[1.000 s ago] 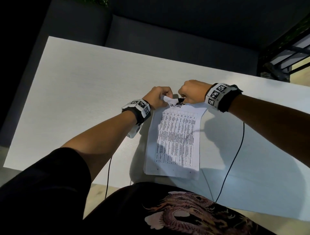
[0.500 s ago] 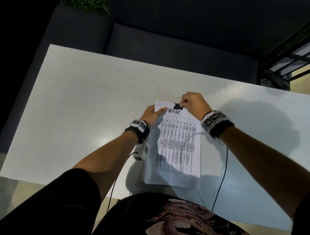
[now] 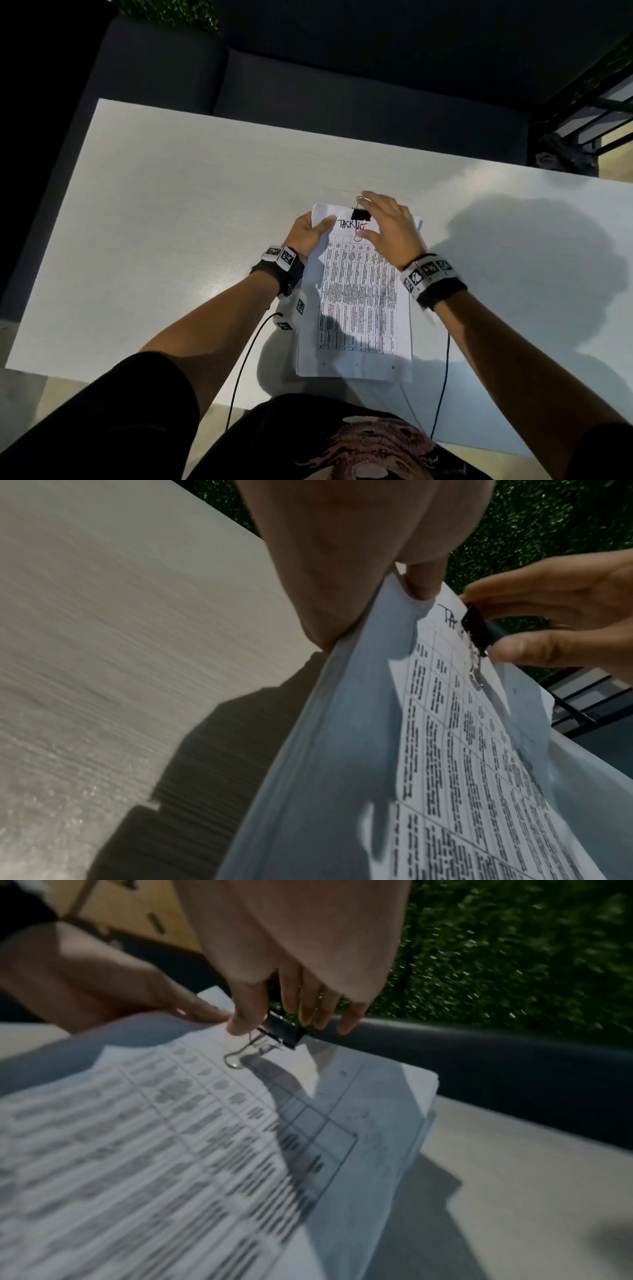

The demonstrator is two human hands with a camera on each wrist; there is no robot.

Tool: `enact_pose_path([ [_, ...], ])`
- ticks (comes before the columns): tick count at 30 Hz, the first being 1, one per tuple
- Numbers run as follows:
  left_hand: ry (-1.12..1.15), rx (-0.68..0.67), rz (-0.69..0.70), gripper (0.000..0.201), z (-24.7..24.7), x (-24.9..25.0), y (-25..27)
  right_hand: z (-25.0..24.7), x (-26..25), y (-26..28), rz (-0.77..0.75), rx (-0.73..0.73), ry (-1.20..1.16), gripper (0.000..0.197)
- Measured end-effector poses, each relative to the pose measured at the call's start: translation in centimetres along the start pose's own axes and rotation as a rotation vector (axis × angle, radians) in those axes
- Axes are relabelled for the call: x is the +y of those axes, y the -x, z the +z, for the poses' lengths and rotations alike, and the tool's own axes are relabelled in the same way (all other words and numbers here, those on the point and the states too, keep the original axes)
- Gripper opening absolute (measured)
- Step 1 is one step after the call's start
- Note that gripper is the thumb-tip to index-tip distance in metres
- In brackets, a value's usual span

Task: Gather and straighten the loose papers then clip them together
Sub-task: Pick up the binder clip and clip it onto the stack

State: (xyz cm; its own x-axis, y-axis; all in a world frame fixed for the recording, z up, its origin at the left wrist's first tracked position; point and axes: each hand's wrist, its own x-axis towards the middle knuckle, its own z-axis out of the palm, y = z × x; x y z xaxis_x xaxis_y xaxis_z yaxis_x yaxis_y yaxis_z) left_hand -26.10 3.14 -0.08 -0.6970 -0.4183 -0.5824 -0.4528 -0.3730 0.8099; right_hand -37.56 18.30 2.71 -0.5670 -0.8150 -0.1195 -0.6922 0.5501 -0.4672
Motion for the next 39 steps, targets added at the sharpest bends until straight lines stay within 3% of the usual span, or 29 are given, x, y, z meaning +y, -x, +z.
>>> enact_pose_path([
  [4, -0.007, -0.096, 0.045, 0.01, 0.2, 0.6, 0.5, -1.0, 0.1, -2.4, 0.023, -0.273, -0.003, 0.071],
  [8, 0.004, -0.124, 0.069, 0.017, 0.2, 1.0, 0.8, -2.6, 0.0, -3.8, 0.144, -0.446, -0.227, 0.084],
  [10, 0.01, -0.118, 0.078, 0.019, 0.1, 0.9, 0.9, -3.2, 0.0, -4.1, 0.149, -0.439, -0.29, 0.085],
  [13, 0.01, -0.123, 0.079, 0.014, 0.0, 1.0, 1.1, -3.4, -0.1, -4.2, 0.145, -0.418, -0.276, 0.069],
  [18, -0.04, -0.133, 0.098, 0.026, -0.1, 1.3, 1.5, -3.8, -0.6, -5.0, 0.136, -0.558, -0.281, 0.043],
  [21, -0.037, -0.13, 0.091, 0.021, -0.4, 1.7, 1.6, -5.0, 0.4, -5.1, 0.23, -0.605, -0.321, 0.053],
  [25, -0.035, -0.084, 0.065, 0.011, -1.9, 2.3, 1.5, -6.4, 3.8, -1.2, 0.387, -0.347, -0.583, 0.08],
  [27, -0.005, -0.069, 0.056, 0.008, -2.4, 2.6, 1.4, -4.8, 4.4, 2.3, 0.423, -0.273, -0.882, 0.074],
  [28, 0.022, -0.059, 0.048, 0.011, -2.5, 2.9, 1.2, -3.5, 4.5, 4.0, 0.445, -0.304, -0.972, 0.071],
  [31, 0.099, -0.004, 0.042, 0.019, -2.3, 4.2, 0.9, -0.2, 3.3, 7.3, 0.475, -0.333, -1.057, 0.075],
  [34, 0.11, 0.006, 0.066, 0.013, -1.6, 6.4, 0.7, 0.7, 2.8, 7.5, 0.559, -0.066, -1.146, 0.069],
  [37, 0.022, -0.069, 0.017, 0.033, -1.0, 6.6, 0.5, -0.8, 3.4, 6.6, 0.602, 0.048, -1.067, 0.048],
  [39, -0.266, -0.171, -0.078, 0.058, -0.2, 4.7, 0.6, -1.8, 5.0, 6.4, 0.605, 0.051, -1.048, 0.047],
])
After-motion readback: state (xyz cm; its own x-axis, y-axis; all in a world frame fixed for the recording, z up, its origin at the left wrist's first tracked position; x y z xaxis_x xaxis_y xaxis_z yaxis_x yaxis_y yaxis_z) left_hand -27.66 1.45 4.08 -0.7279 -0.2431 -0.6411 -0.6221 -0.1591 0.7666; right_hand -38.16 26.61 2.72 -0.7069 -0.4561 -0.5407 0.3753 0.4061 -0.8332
